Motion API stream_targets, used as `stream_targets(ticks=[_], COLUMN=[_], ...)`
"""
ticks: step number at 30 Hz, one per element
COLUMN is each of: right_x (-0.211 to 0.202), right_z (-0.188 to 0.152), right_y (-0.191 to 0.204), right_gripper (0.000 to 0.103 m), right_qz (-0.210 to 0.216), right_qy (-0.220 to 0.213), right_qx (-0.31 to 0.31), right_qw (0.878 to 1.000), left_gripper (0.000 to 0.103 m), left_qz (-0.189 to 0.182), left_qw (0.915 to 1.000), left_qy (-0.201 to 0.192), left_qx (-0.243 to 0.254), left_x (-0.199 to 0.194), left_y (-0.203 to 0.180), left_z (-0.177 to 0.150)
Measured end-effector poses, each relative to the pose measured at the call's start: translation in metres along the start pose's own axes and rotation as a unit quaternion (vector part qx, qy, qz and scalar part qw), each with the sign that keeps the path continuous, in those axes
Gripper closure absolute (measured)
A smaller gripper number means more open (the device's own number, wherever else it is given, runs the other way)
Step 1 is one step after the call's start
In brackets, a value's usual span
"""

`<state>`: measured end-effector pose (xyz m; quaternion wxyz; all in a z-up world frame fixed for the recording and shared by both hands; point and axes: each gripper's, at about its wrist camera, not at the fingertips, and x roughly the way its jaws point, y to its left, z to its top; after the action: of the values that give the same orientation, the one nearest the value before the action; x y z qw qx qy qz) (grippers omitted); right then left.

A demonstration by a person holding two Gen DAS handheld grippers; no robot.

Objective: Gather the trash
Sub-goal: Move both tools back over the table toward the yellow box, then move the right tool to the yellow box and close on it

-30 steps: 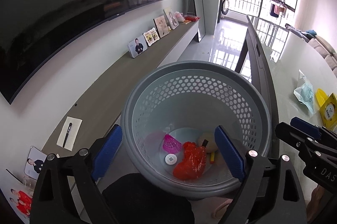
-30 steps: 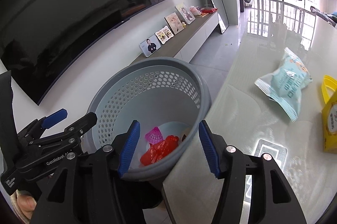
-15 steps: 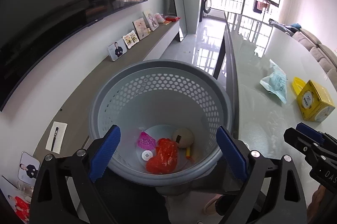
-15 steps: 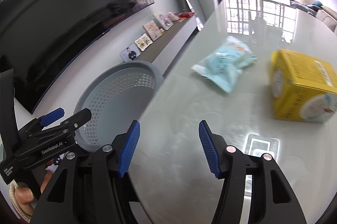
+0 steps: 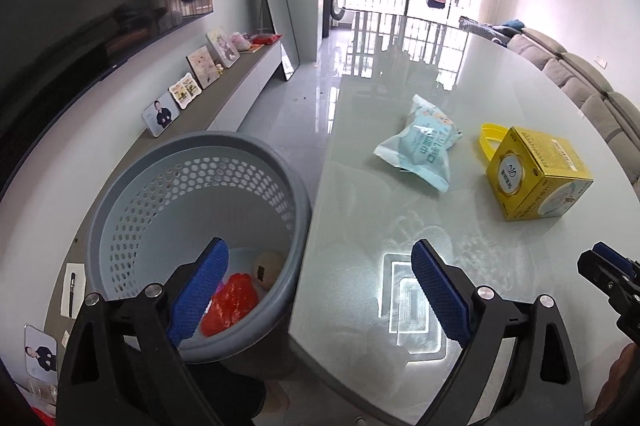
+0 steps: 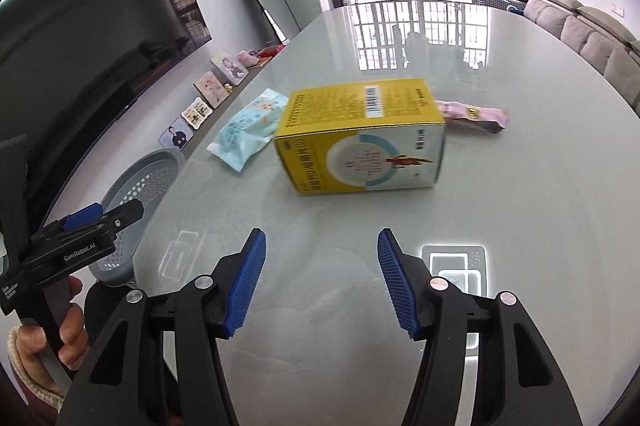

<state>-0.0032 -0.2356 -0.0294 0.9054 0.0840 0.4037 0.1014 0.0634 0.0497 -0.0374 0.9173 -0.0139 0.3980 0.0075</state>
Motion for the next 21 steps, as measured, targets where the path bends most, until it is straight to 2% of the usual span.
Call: stream_targets(ticks=[9,21], right_x=[-0.016,-0.006], right_z=[0.0,0.014], right_y=[-0.047,-0.073], right_gripper=[0.046,0.046], right_qz=[-0.005,0.0], right_qy=[-0.01,-0.004], right_qx=[0.035,0.064], right_qw=[0.999,0.998], left_gripper=[0.011,0.01], left_qz=[-0.01,0.005], left_qw=[0.9991,0.9959], left_qy=[-0.022,-0.034], left_qx=[0.035,0.084], left_x=[0.021,0.059], left_y=[-0.059,-0.105], left_z=[0.04,0.089])
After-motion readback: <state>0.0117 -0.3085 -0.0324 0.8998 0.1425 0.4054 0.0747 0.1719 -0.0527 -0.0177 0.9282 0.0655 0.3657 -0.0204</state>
